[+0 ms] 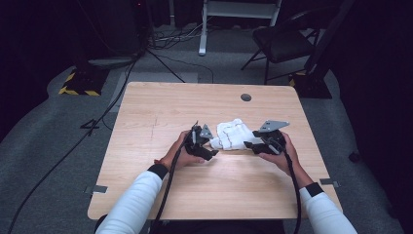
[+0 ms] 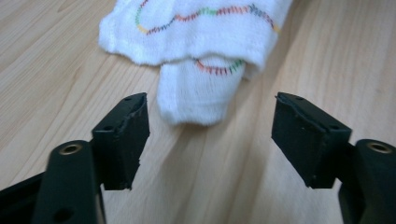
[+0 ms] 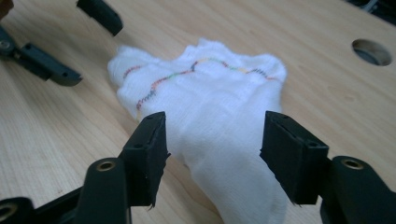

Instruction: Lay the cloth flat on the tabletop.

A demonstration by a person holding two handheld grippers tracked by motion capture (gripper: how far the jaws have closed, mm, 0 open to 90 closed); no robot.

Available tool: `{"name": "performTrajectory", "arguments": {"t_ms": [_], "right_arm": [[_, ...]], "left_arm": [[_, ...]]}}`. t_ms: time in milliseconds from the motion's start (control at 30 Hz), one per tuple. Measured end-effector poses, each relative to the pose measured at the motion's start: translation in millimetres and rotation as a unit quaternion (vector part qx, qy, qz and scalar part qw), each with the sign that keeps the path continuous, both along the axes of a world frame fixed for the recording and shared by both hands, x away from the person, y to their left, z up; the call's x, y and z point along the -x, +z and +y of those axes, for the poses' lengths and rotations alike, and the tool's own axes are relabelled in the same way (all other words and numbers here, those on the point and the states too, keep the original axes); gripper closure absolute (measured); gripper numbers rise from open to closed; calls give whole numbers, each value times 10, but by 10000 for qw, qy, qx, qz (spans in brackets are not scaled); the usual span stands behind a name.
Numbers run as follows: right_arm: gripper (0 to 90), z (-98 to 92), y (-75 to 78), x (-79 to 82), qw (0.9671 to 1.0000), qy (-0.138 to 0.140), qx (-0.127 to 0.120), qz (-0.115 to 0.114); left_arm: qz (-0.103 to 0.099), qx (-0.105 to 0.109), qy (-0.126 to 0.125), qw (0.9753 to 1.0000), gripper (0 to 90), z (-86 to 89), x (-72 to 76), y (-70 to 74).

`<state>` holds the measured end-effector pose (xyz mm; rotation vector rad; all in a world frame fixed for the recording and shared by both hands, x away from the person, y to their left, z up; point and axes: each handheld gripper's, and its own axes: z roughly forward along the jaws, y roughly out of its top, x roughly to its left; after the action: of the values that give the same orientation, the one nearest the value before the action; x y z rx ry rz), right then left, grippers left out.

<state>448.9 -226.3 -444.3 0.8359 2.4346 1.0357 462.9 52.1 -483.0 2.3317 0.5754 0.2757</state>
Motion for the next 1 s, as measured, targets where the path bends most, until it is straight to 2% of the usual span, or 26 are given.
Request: {"name": "performTrajectory", "arguments": {"t_ms": [33,100,167,233,300,333,500,600,733,833,933,1000], "right_arm": [[404,63,-74,-34,9998,-51,182,74],[426,72,-114,-59,9997,-72,179,132],[504,70,-157,-69,9993,-128,324,124],[582,48,-195,-70,9992,-166,355,106],[655,35,-214,-62,9991,-148,397,66],[680,33,-222,-58,9990,-135,435,49],[762,-1,-195,-27,9989,-138,449,32],[766,-27,-170,-8,9989,-176,435,31],[718,-12,-142,26,9987,-174,475,25],[623,37,-101,80,9985,-166,513,-75],[570,101,-15,176,9991,2,334,-259],[539,172,46,252,9992,208,90,-320]], "left_arm": [[14,-113,-85,9999,398,-56,-42,-14],[-19,-195,-180,9996,489,-100,-75,-23],[-15,-121,-287,9995,613,-112,-90,-29],[-45,-128,-424,9990,724,-124,-83,-35],[-105,-222,-468,9986,806,-128,-76,-23],[-128,-191,-494,9985,826,-125,-69,-9],[-225,-4,-521,9984,855,-31,7,142],[-315,70,-556,9979,855,16,109,238],[-518,4,-721,9960,856,69,324,357],[-552,-35,-761,9956,856,113,446,360],[-487,-25,-761,9959,856,168,527,318],[-456,-56,-773,9959,856,197,567,279]]}}
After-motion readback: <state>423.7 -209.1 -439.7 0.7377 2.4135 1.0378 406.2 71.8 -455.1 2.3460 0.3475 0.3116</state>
